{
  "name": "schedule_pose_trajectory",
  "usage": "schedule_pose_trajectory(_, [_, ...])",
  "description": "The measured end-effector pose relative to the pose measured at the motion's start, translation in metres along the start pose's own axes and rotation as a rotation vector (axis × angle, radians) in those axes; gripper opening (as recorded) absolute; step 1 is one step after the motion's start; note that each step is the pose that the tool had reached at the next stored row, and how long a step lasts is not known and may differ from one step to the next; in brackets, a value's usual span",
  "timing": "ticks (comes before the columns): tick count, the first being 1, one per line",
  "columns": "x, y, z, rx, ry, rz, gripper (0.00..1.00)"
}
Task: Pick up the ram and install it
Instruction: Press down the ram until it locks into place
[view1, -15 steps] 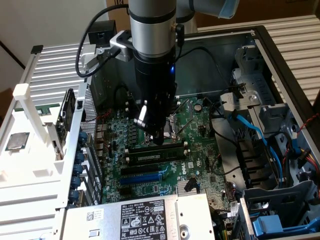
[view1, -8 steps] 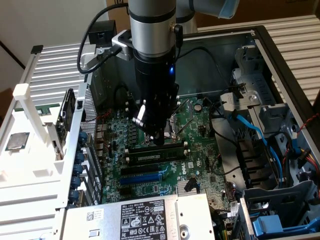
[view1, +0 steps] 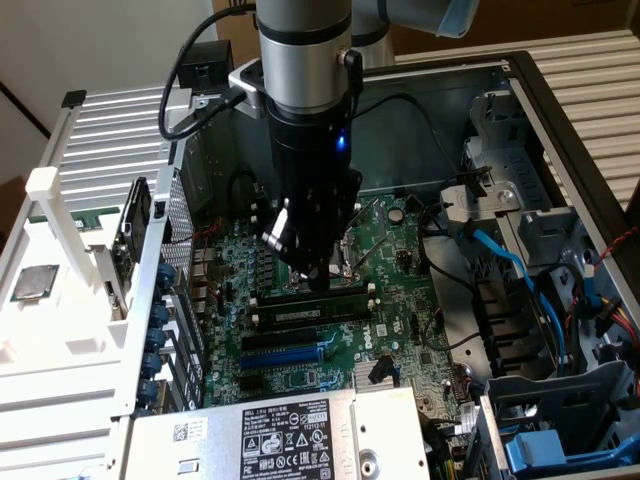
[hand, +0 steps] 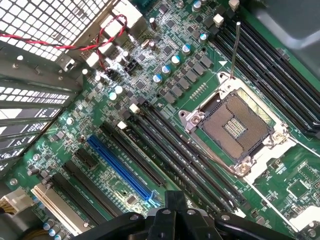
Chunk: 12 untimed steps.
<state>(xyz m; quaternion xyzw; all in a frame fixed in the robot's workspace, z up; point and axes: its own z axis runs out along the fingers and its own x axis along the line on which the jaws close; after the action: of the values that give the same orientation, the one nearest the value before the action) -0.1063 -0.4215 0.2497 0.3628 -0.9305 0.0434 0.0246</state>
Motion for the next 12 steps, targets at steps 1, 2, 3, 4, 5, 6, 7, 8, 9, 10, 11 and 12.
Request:
schedule_pose_trajectory(1, [0.0000,0.0000,0.0000,0.0014,0.0007,0.010,0.10])
schedule_pose_trajectory(2, [0.0000,0.0000,0.0000,0.0029,0.0015,0.020,0.10])
schedule_pose_trajectory(3, [0.0000,0.0000,0.0000,0.0044,0.0024,0.030,0.10])
schedule_pose_trajectory(4, [0.0000,0.0000,0.0000,0.0058,0.0032,0.040,0.10])
schedule_pose_trajectory(5, [0.0000,0.0000,0.0000,0.0072,0.0039,0.050,0.10])
schedule_pose_trajectory(6, [0.0000,0.0000,0.0000,0.0086,0.0047,0.059,0.10])
schedule_pose_trajectory(7, [0.0000,0.0000,0.0000,0.0100,0.0054,0.069,0.10])
schedule_pose_trajectory(8, [0.0000,0.0000,0.0000,0.0115,0.0062,0.079,0.10])
schedule_pose_trajectory(9, [0.0000,0.0000,0.0000,0.0144,0.0077,0.099,0.10])
schedule_pose_trajectory(10, [0.0000,0.0000,0.0000,0.0158,0.0084,0.109,0.10])
schedule_pose_trajectory(11, [0.0000,0.0000,0.0000,0.0173,0.0092,0.118,0.10])
schedule_pose_trajectory(12, [0.0000,0.0000,0.0000,0.0187,0.0099,0.128,0.10])
